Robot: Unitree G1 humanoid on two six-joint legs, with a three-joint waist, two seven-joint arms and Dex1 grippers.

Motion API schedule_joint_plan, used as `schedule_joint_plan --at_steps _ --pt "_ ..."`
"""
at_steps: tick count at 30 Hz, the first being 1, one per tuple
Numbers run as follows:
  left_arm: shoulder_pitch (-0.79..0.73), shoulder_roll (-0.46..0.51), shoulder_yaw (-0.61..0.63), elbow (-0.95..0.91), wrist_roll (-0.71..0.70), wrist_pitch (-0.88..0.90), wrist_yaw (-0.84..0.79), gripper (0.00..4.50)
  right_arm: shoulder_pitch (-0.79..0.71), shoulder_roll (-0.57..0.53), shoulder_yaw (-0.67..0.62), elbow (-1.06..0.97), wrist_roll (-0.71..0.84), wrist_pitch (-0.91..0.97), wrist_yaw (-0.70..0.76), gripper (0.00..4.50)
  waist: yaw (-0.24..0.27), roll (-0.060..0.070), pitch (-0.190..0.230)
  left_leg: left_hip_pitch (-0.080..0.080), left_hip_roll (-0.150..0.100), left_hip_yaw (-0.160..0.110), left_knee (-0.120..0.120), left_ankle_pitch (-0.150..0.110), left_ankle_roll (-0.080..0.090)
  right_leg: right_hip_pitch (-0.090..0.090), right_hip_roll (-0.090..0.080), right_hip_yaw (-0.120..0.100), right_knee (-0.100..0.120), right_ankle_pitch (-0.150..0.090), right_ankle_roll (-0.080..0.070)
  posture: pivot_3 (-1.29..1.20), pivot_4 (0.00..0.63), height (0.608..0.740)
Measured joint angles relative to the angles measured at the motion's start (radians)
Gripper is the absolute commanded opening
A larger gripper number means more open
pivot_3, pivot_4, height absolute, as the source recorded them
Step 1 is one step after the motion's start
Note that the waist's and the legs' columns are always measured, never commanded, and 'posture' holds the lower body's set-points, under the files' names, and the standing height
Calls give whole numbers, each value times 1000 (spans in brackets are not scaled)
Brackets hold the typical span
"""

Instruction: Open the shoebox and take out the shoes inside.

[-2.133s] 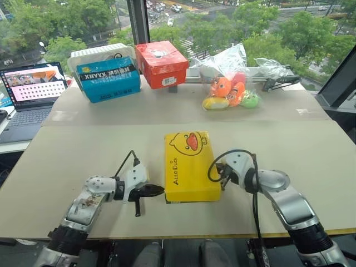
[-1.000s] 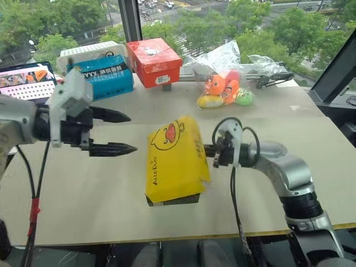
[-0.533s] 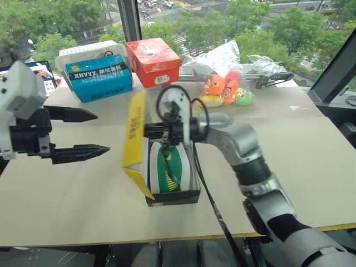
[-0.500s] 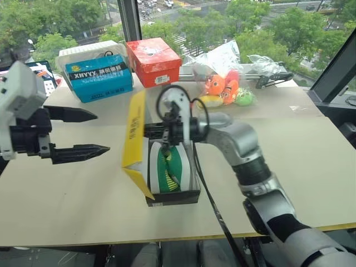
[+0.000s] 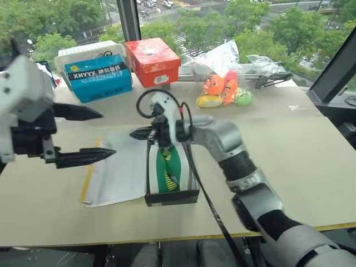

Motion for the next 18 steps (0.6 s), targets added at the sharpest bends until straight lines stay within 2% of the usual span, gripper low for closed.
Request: schedule_joint_plan --at_steps 1,4,11,15,18 --pt "16 -14 -36 0 19 -23 5 4404 14 -34 1 -55 12 59 1 0 1 0 0 0 0 1 0 0 0 0 0 0 0 0 0 0 150 740" --pt "34 -43 -158 14 82 -106 14 4500 29 -114 -3 -175 71 244 -3 719 3 0 0 -1 1 3 0 0 0 -3 0 1 0 0 -1 0 150 740" --pt "7 -119 -423 106 254 -282 6 4500 109 -218 -84 -421 160 567 -81 3050 11 0 0 -2 3 6 0 -1 -1 -4 1 2 0 1 -2 0 150 740" --pt "-61 -171 -537 168 313 -334 -12 4500 168 -267 -102 -497 239 609 -138 4467 14 0 0 -3 3 7 0 -1 0 -4 1 1 0 1 -2 0 150 740" --pt "-110 -193 -578 205 351 -360 -32 4500 207 -296 -115 -521 292 610 -198 4491 12 -1 0 -2 3 7 0 -1 0 -4 1 1 0 1 -2 0 150 740"
